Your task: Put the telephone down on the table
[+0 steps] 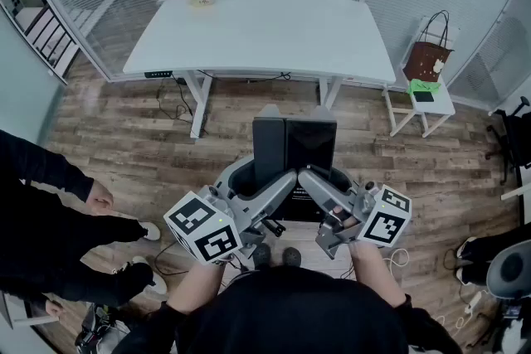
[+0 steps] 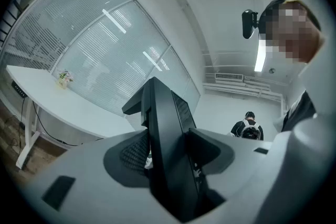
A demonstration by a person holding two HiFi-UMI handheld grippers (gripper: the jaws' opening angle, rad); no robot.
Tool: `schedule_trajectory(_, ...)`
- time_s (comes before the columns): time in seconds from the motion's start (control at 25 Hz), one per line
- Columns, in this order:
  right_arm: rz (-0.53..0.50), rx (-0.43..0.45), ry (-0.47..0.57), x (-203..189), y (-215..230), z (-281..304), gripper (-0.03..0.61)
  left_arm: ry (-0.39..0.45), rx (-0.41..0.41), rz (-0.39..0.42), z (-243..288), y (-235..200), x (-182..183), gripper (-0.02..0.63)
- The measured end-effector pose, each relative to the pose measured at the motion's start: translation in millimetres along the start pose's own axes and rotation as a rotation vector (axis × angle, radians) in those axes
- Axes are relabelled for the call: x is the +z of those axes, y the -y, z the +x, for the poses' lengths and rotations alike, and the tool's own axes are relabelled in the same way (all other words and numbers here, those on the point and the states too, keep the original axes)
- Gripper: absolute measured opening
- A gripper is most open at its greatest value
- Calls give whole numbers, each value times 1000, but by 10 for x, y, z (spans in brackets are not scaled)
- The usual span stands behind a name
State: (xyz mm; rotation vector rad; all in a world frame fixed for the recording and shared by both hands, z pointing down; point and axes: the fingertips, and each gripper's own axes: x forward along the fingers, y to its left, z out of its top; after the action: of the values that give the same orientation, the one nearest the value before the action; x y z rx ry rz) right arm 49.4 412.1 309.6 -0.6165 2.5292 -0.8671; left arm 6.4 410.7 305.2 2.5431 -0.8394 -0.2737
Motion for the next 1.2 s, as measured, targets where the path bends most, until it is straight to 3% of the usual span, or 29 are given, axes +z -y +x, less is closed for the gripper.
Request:
schedule_trajectory(0.64,-32,-6,-5,53,81,187,173,8,-4,-1,26,-181,100,242)
schedule_trajectory(1.2,-62,9,-12,-191,46,671,170,32,3,13,-334,-559,257,241)
